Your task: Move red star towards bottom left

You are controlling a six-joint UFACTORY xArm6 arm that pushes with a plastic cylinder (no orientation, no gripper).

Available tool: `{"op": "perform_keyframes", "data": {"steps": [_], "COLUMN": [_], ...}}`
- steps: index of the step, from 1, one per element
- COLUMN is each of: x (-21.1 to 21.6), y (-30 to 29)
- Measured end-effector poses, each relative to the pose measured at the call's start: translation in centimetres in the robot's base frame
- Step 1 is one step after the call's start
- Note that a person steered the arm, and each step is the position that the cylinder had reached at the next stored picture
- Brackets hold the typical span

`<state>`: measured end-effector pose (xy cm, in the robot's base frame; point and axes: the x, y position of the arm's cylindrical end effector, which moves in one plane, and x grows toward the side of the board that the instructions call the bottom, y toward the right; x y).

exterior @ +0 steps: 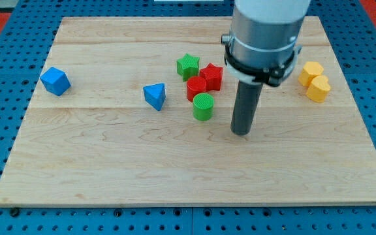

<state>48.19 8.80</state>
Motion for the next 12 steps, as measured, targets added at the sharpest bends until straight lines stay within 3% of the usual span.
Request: {"op": "perform_keyframes", "data": {"steps": [2,9,12], "x": [-7.0,-9.4,-9.6], "y": [1.2,-5.2,-5.1]}}
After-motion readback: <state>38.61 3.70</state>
